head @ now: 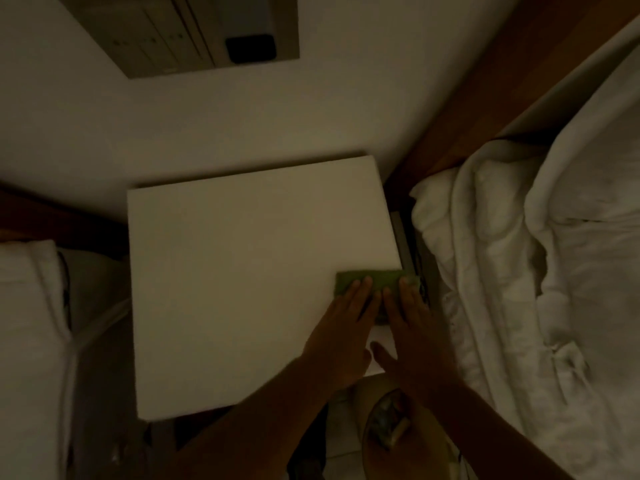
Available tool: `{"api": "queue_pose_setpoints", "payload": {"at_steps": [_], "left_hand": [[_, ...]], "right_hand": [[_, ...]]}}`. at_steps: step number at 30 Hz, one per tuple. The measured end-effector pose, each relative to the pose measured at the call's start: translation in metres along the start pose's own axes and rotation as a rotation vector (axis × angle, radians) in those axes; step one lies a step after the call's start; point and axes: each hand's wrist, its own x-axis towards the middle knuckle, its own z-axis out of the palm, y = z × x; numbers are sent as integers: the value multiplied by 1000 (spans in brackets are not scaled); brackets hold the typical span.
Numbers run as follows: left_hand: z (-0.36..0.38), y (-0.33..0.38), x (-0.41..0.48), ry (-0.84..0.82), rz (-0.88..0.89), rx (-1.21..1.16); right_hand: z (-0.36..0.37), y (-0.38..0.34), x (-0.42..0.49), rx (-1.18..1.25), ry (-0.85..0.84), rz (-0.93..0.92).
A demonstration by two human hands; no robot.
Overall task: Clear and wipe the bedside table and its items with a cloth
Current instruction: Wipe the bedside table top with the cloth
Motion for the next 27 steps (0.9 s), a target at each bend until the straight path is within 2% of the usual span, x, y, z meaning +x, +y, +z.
{"api": "queue_pose_setpoints", "payload": {"at_steps": [6,9,11,16,18,22,27], "left_hand": [[30,10,-63,-68,-34,2],[36,-1,-97,28,-66,72],[38,-12,-120,12,-92,38],[34,-54,-170,59,-191,13],[27,-74,-194,52,-234,1],[2,-113,-228,143,-321,-48],[-19,-163,-231,228,-349,-113]], "right_hand": [[27,-48,-57,-3,-39,102],[41,-79,-71,-28,-103,109],[54,-98,-76,-6,-157,104],[68,-153,-66,12,-175,-1],[70,-180,-57,13,-195,-81],[76,-227,-25,30,-179,-285],[77,-264,26,12,-189,-367]]}}
